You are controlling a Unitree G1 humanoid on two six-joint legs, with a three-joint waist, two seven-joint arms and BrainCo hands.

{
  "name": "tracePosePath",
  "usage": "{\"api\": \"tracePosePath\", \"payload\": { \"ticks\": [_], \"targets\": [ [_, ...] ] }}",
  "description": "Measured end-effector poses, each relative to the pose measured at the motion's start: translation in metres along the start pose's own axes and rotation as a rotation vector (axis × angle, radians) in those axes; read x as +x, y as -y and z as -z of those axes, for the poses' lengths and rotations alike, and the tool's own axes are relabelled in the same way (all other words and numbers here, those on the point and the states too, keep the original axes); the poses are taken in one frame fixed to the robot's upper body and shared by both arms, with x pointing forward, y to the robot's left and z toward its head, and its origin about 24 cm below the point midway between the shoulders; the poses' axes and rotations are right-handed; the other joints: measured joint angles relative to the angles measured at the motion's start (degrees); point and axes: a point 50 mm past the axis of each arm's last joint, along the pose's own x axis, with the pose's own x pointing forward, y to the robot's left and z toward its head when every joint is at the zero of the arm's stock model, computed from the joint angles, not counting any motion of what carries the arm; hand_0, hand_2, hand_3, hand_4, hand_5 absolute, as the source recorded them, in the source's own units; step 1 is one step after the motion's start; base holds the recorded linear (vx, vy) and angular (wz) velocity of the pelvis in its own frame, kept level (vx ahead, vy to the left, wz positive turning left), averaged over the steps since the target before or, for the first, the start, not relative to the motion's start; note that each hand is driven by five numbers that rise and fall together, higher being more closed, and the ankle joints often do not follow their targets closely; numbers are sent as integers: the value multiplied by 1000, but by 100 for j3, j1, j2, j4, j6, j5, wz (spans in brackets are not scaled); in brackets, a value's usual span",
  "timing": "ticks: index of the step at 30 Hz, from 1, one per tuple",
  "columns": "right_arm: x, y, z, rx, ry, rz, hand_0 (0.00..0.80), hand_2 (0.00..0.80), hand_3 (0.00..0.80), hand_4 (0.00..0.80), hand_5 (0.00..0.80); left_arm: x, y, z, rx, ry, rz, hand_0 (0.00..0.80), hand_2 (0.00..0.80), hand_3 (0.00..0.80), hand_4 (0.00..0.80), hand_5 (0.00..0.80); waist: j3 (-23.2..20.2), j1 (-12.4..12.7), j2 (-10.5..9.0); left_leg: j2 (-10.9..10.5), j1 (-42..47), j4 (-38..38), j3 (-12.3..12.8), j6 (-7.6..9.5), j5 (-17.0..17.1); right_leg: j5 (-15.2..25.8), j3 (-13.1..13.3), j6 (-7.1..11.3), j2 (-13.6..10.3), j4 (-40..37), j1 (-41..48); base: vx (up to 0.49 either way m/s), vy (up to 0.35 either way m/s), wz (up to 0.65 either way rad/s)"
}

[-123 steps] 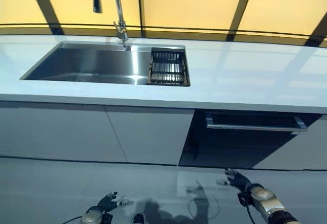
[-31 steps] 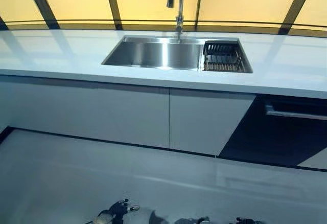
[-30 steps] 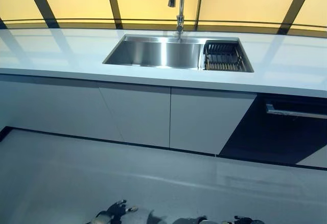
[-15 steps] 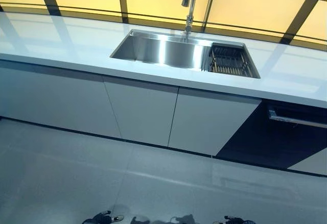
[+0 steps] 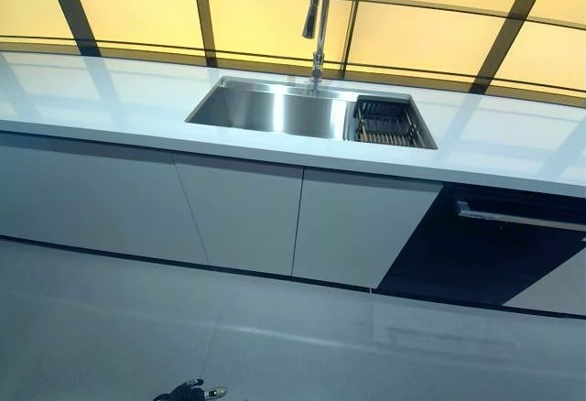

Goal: Take plates into dishwasher

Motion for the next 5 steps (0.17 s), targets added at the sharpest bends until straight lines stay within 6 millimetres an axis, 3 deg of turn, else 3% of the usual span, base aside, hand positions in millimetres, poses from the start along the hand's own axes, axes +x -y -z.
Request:
{"api": "tracePosePath", "payload": {
  "ticks": [5],
  "targets": [
    [0,0,4,3,-17,2,0,0,0,0,0,-1,1,4,-1,-11,3,0,0,0,0,0,-12,-8,57,1,3,-5,6,2,-2,-3,9,1,0,0,24,0,-7,0]
  ]
}}
